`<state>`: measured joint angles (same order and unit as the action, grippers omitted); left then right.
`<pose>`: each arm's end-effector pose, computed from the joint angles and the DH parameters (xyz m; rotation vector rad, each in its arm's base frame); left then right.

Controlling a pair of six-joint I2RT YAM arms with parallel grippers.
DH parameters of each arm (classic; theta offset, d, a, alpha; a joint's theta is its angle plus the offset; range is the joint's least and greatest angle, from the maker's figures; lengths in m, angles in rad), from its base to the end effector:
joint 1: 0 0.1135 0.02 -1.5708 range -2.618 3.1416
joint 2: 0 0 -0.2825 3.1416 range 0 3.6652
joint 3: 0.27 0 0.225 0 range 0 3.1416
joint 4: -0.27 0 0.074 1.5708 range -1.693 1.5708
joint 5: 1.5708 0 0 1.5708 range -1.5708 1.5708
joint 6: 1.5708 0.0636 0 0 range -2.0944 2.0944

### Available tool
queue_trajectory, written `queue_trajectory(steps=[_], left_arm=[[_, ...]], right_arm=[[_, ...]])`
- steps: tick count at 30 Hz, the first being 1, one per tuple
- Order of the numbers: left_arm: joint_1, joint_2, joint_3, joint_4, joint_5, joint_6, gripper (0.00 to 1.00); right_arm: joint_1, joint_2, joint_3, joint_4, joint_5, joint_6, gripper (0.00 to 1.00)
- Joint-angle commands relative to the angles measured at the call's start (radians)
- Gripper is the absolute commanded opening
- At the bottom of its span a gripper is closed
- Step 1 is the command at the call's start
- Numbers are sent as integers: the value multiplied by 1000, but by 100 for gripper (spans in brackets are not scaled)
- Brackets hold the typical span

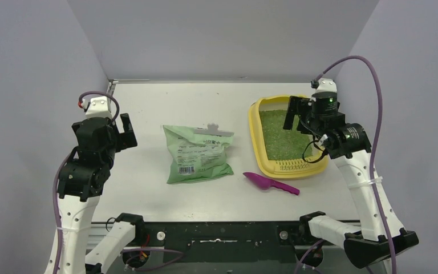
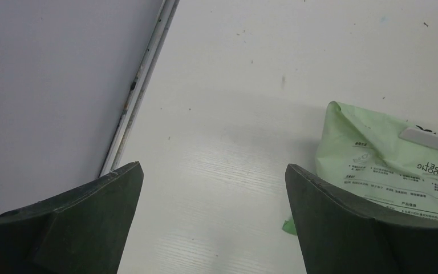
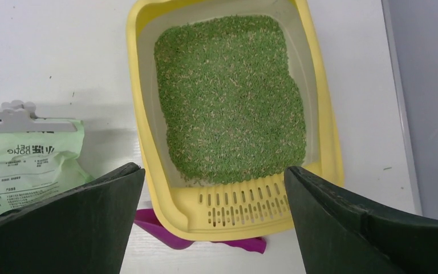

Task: Fill the litter box with clean litter
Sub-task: Remove the clamp from the cat litter bag.

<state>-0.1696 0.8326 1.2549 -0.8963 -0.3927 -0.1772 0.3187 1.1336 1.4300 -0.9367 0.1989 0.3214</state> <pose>0.1236 0.0035 0.4055 -0.2501 1.9951 0.1807 0.1935 0.0506 0.4087 0.1130 2.1970 0.1389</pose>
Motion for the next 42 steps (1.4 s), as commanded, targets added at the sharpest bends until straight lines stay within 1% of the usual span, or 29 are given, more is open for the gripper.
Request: queue_trajectory(steps=[1,4,9,12,14,17,21,26,29,33,34,36,37,38,42], left_arm=[[-11,-39,-34,15,-71,-43,96],[-16,-47,-63,16,-41,-46,96],[-17,-5,-92,18,186,-44,96],[-2,57,-80,-7,264,-94,97],[23,113,-63,1,333,-107,97],[76,211,-22,46,478,-102,97],[118,352,17,161,639,-74,97],[138,536,96,312,865,-6,96],[142,644,162,354,969,36,94],[142,774,239,414,1115,107,93],[142,807,268,407,1148,118,91],[137,879,334,375,1249,145,81],[130,912,368,349,1284,173,77],[119,942,403,289,1298,215,75],[29,1045,536,69,1191,424,73]], right_arm=[[-96,-68,-50,18,-201,-18,100],[-159,-93,-93,14,-289,-21,100],[-234,-119,-145,13,-386,-8,100],[-262,-141,-185,44,-454,-8,100],[-274,-148,-215,69,-519,-6,100],[-287,-141,-244,91,-627,-6,100],[-295,-139,-271,114,-728,-7,100],[-298,-182,-315,162,-774,-27,100],[-299,-198,-331,184,-784,-44,100],[-302,-195,-325,170,-770,-67,100],[-301,-193,-322,162,-770,-74,100],[-301,-187,-314,144,-769,-91,100],[-301,-186,-310,135,-767,-97,100],[-301,-185,-304,126,-765,-108,100],[-301,-195,-297,107,-754,-126,100]])
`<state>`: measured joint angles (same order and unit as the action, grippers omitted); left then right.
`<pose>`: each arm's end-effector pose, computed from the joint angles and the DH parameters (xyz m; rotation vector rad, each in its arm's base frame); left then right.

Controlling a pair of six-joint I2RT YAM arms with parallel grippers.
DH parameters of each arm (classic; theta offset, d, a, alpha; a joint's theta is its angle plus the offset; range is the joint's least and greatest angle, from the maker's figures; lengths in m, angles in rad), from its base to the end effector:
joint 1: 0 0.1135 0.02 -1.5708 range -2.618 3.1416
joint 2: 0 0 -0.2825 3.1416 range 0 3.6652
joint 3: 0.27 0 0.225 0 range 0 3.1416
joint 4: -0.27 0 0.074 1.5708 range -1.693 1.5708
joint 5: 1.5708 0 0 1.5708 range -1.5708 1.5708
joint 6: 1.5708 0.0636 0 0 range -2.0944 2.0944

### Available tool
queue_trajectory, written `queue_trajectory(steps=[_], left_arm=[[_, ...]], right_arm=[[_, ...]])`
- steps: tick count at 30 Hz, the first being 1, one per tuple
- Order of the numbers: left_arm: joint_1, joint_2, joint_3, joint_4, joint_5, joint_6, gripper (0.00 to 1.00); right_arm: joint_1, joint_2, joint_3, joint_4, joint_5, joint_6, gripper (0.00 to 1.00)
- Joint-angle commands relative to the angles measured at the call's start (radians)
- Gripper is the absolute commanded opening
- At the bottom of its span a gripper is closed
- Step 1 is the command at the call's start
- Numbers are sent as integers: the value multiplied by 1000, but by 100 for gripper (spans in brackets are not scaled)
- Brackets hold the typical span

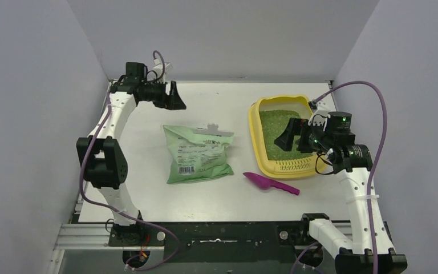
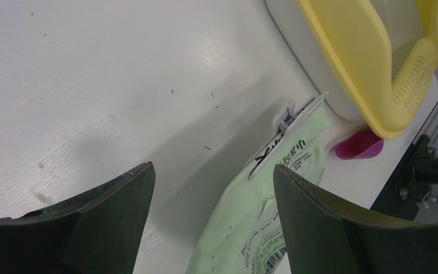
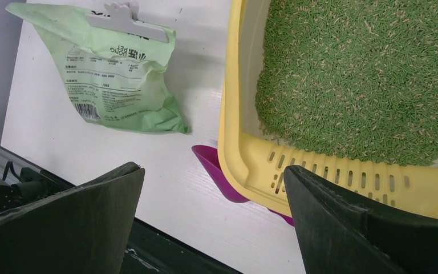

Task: Fill the litter box with clean litter
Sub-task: Remove the clamp from the cat litter bag.

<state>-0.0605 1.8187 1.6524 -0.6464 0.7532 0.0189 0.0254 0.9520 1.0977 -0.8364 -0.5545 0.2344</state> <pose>0.3925 -0.0674 0.3232 0.4438 2.2361 -0.9091 0.1598 0.0376 0.3529 -0.0645 2.2471 0.7646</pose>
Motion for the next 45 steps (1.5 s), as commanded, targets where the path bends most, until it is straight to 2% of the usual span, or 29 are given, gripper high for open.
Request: queue_trajectory(steps=[1,4,10,13,16,18,22,24,27,30,32,34,38,45], left_arm=[[-103,88,181,-249,15,275,73],[-125,138,238,-357,-21,328,71],[-95,111,117,-378,59,339,71],[-101,107,60,-384,31,360,71],[-124,142,70,-463,12,400,69],[-140,164,83,-508,-34,427,60],[-149,186,139,-623,-84,398,33],[-164,163,141,-658,-95,411,27],[-206,85,84,-650,-169,436,19],[-258,-8,-6,-591,-236,458,4],[-291,-74,-68,-548,-299,454,0],[-328,-132,-115,-535,-375,447,0],[-383,-290,-247,-447,-432,450,0],[-511,-686,-562,-145,-503,499,0]], right_arm=[[-8,-17,31,8,0,-37,100],[-7,-18,34,-16,1,-41,100],[-7,-33,33,-40,21,-62,100],[-8,-28,30,-35,14,-49,100],[-7,-19,28,-41,8,-43,100],[-7,-18,27,-46,8,-37,100],[-6,-27,18,-49,6,-22,100],[-5,-33,12,-46,8,-13,100],[-6,-33,-2,-48,29,7,100],[-5,-6,-15,-48,23,25,100],[-2,20,-20,-49,-6,37,100],[6,44,-23,-46,-32,45,100],[80,24,-46,13,-22,51,100],[304,-104,-139,279,93,110,100]])
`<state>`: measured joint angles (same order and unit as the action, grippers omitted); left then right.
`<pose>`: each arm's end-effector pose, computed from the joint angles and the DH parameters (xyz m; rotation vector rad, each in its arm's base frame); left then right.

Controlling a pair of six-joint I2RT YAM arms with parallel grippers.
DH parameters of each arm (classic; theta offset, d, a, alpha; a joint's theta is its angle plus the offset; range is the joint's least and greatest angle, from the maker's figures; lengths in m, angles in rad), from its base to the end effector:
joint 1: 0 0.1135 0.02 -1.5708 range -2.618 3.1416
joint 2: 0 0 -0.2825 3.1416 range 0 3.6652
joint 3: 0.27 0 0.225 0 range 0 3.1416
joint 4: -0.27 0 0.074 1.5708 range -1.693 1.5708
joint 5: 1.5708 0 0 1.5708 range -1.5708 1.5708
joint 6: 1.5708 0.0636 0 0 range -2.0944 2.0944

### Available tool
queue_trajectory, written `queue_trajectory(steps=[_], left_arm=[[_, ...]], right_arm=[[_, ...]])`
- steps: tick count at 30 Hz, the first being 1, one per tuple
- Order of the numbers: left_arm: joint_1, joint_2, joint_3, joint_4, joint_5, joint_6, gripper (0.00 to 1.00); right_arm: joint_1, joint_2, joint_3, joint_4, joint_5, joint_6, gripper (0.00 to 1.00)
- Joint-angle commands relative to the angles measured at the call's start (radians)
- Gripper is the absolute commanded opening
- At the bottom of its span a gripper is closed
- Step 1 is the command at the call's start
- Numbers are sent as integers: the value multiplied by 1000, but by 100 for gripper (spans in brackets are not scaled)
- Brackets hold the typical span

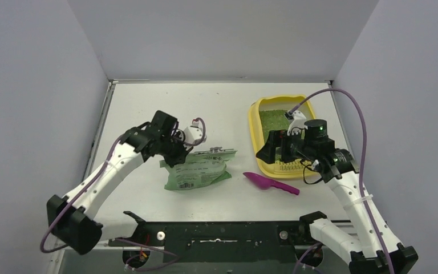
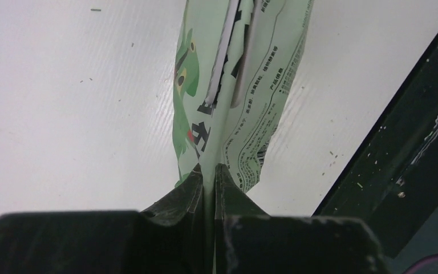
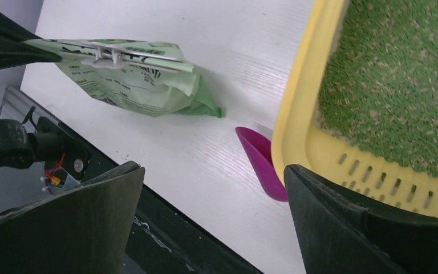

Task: Fill the litter box with clean litter
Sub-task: Remove the clamp from the cat litter bag.

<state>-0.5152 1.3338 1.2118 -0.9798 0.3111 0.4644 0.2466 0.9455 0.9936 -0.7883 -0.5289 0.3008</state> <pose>0.1967 -0.1337 0.3013 1.3341 2.2914 -0.4315 0.1508 0.0710 0.3260 -0.2152 2.3391 0.8861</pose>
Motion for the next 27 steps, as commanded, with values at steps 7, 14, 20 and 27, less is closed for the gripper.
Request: queue_trajectory(steps=[7,14,20,27], left_arm=[[-129,-494,-346,428,-149,85,0],[-211,-583,-415,432,-183,108,0],[-250,-520,-366,349,-161,106,0],[-252,-555,-374,353,-181,107,0]], right_arm=[[325,-240,-200,558,237,-66,100],[691,-130,-198,550,514,-325,100],[1068,12,-199,591,919,-732,100],[1141,39,-229,703,963,-937,100]])
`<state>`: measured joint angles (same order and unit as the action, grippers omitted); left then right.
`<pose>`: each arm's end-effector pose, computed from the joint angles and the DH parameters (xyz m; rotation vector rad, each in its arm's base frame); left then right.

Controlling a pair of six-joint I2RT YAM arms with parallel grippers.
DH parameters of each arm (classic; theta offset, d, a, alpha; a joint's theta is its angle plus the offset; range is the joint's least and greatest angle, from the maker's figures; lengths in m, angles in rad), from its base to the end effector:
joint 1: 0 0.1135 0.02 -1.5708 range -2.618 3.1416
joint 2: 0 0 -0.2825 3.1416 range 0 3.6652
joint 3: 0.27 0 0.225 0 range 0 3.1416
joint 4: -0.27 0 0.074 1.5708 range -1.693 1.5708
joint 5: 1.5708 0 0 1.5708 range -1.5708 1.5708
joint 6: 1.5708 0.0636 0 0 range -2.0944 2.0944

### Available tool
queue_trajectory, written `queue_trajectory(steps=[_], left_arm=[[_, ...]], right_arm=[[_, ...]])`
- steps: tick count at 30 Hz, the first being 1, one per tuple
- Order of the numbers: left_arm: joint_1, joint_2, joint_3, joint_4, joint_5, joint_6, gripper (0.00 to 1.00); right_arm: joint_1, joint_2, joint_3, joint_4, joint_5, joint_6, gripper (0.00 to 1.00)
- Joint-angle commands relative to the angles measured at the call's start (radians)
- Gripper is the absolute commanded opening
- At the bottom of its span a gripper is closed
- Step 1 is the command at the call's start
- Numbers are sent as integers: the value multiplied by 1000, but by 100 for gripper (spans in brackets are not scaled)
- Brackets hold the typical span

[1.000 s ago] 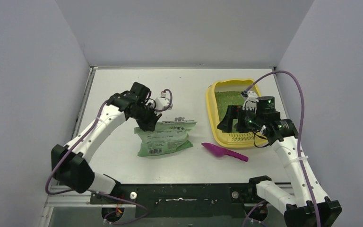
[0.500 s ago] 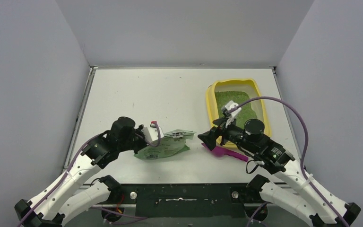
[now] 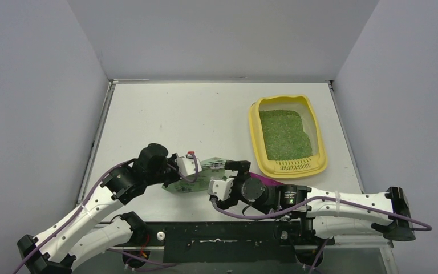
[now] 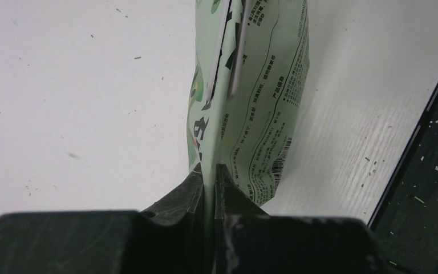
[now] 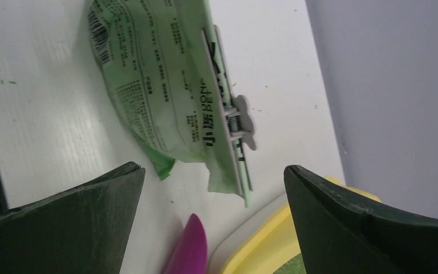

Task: Fill the litter box with clean litter
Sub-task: Remove the clamp from the cat litter bag.

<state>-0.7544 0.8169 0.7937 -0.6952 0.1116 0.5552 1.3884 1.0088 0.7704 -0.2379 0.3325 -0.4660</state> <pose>0.1031 -0.1066 0.2841 1.4431 1.7839 -0.2311 0.0591 0.2062 0.2982 -1.4898 1.3754 0.2439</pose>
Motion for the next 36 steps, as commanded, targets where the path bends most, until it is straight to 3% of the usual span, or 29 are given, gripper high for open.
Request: queue_trajectory(steps=[1,6,9,13,19,25,36], left_arm=[[-14,-46,41,69,15,19,0],[-14,-47,45,69,30,14,0],[-13,-38,56,63,34,3,0],[-13,-35,55,69,40,-3,0],[-14,-22,64,59,22,-11,0],[-13,-27,62,66,26,-16,0],[-14,-14,64,65,24,-20,0]], right_arm=[[-3,-33,-22,185,83,-185,100],[-156,-58,-8,188,-241,-81,97],[-291,-43,19,181,-416,7,88],[-360,12,75,91,-587,-7,90],[-390,67,110,77,-670,-18,90],[-459,114,122,98,-734,-14,82],[-497,147,153,88,-850,3,52]])
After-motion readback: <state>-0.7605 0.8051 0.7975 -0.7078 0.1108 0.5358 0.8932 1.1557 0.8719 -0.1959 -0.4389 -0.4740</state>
